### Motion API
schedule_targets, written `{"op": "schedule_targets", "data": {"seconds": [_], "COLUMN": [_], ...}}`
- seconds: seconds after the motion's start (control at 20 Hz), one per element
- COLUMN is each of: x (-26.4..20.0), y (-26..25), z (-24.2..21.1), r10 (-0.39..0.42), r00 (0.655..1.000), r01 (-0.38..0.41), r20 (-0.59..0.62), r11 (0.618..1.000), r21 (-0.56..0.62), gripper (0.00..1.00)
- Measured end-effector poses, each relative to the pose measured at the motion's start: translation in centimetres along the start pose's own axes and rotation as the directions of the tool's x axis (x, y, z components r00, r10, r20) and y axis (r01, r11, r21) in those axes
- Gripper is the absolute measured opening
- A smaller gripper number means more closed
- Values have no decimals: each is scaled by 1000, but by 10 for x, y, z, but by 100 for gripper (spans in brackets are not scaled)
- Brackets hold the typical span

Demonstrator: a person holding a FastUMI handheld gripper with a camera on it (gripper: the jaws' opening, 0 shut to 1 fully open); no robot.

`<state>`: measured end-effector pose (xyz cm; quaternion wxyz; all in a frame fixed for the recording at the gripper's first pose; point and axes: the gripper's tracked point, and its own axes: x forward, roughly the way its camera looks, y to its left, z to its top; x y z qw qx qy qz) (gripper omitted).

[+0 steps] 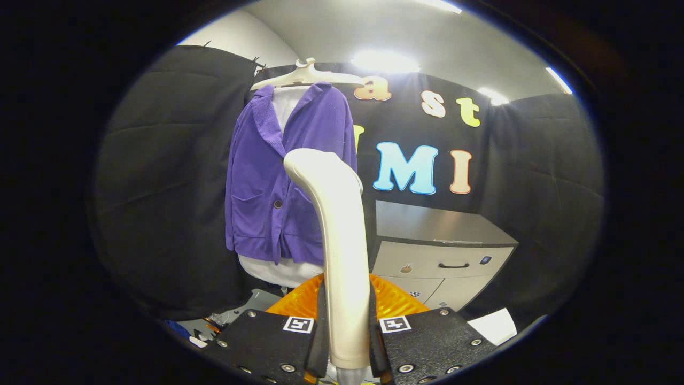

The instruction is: Iron the clothes twice with a garment steamer, once on the left side and once on the right side.

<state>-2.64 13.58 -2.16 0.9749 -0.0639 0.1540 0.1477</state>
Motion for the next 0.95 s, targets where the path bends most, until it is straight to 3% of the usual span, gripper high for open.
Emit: {"op": "schedule_targets", "data": {"seconds": [0.4, 0.95], "x": [-43, -28], "y": [-26, -19], "z": [35, 40], "r10": [-149, -203], "r00": [982, 971], "r01": [145, 194], "r20": [116, 122], "r11": [989, 978], "r21": [41, 80], "gripper": [30, 30]}}
